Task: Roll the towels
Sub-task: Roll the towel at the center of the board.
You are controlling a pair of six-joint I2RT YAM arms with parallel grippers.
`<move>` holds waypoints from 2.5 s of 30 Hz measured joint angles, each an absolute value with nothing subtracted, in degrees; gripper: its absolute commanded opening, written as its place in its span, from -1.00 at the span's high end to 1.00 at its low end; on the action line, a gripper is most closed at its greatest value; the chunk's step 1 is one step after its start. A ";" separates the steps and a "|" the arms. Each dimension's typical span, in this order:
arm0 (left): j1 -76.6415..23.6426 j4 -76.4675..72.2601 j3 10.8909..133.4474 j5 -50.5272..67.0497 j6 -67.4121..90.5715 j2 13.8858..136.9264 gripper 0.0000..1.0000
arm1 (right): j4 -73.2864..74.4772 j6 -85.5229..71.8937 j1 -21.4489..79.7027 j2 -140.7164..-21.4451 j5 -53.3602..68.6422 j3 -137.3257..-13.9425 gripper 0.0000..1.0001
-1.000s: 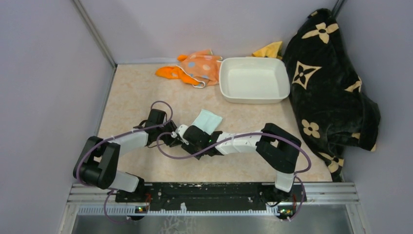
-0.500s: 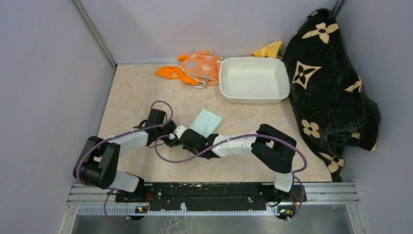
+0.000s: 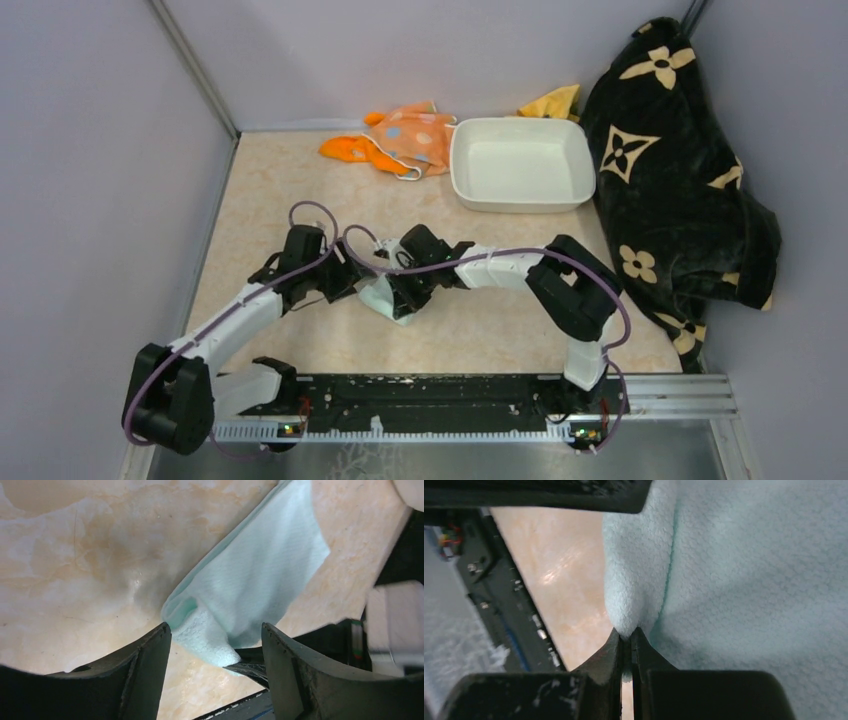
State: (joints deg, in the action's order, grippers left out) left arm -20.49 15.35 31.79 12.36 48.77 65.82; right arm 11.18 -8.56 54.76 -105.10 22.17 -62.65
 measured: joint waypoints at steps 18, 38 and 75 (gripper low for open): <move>-20.47 16.19 24.75 15.73 50.78 57.28 -0.38 | -6.79 -36.40 41.71 -115.35 53.21 -56.45 1.00; -20.47 6.26 28.36 18.35 50.09 77.08 0.04 | 4.25 -28.12 42.72 -104.68 39.27 -56.97 0.18; -20.53 7.09 30.30 19.09 48.88 78.41 -0.31 | 13.58 1.37 69.34 -107.13 -19.16 -64.75 0.97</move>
State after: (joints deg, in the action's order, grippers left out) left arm -20.53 7.09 30.30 19.09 48.88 78.41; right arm 13.58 1.37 69.34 -107.13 -19.16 -64.75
